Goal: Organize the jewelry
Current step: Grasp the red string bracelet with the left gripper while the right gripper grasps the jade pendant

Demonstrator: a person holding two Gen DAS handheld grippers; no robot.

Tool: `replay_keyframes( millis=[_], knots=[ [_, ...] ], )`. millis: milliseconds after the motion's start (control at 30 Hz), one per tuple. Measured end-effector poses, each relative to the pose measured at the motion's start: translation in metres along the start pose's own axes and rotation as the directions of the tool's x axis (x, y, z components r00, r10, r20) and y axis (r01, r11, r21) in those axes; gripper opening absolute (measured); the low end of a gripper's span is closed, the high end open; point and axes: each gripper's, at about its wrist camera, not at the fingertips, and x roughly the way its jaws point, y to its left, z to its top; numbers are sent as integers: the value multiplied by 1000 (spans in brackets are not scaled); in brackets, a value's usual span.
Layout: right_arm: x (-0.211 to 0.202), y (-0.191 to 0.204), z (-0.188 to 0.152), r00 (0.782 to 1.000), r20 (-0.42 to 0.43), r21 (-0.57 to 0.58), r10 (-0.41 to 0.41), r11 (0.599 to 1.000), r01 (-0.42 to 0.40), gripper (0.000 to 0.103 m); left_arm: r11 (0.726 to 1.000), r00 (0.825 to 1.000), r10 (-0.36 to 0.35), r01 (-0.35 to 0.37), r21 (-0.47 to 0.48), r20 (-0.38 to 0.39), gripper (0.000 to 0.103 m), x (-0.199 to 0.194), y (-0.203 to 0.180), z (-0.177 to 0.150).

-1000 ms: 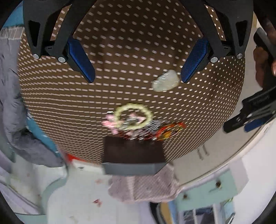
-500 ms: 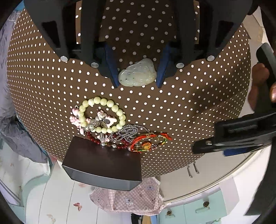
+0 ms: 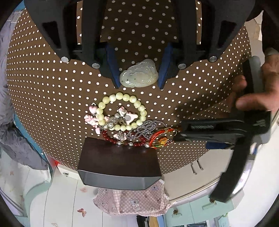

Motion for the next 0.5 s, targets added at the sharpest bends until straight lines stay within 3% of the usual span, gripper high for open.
replay_keyframes(
  millis=[100,133,167,200,333,500],
  knots=[
    [-2,1,3,1000,6,-3,20,1000,-20,41,997,997,-82,82,-6,15,75,1,0,0],
    [-4,1,5,1000,11,-2,29,1000,-29,41,996,996,-89,89,9,22,51,-1,-1,1],
    [-6,-1,3,999,16,2,34,999,-34,41,994,994,-107,106,36,31,19,-4,-3,1],
    [-7,-1,5,999,20,6,40,999,-40,41,991,991,-128,127,49,28,7,-6,-5,2],
    [-17,-5,10,998,50,7,46,999,-46,41,976,976,-216,215,31,38,7,-15,3,4],
    [-35,-18,25,994,101,22,49,998,-51,41,968,961,-252,251,26,111,7,-48,10,4]
  ],
)
